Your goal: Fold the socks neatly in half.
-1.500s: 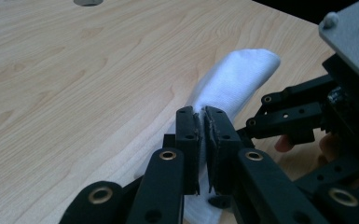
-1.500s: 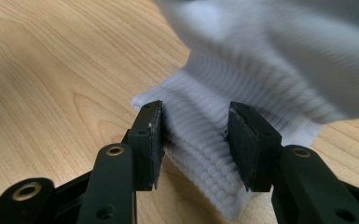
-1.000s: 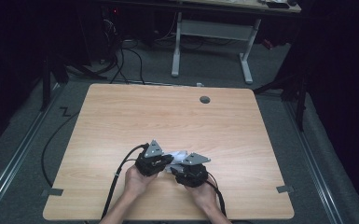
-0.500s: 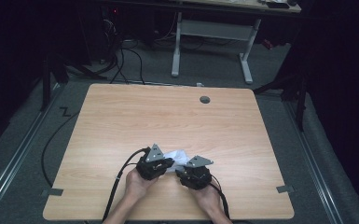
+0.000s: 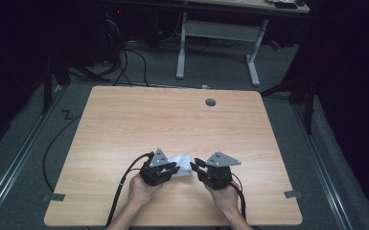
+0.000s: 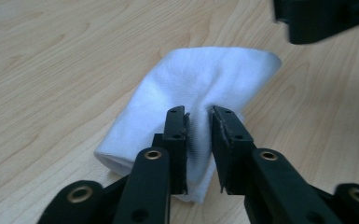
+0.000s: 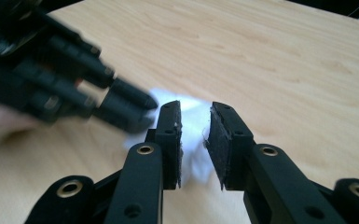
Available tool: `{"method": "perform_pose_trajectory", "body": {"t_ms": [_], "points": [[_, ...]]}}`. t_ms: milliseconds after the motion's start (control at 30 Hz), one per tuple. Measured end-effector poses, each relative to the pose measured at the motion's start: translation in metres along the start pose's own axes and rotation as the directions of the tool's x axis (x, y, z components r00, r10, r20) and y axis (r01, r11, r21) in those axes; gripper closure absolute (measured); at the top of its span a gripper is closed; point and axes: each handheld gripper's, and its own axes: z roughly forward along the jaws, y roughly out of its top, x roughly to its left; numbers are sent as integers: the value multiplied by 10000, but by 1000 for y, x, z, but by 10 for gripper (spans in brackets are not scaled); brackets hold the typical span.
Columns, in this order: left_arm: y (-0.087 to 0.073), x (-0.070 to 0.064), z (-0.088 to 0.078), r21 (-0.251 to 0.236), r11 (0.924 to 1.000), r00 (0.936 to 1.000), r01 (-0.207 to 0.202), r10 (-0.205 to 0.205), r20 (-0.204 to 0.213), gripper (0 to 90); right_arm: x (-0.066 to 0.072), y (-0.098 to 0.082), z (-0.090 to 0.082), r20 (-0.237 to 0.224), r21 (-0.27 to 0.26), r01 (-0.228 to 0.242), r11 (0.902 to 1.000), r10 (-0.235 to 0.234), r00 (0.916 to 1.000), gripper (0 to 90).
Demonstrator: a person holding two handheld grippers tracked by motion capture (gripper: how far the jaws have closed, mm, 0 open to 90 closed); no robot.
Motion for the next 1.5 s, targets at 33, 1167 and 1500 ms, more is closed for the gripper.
{"method": "perform_pose_trajectory", "body": {"t_ms": [33,1167,1500], "points": [[0,1,-1,-19,10000,9999,71,-71,74,726,-2,4,5,24,80,33,10000,-33,10000,742],[-1,6,9,411,9960,9966,799,-789,-251,614,-11,-36,31,-375,1519,-425,9875,487,9981,637],[1,7,1,186,9956,9948,915,-906,-459,558,-8,-18,25,-259,773,-461,9959,483,9985,628]]}}
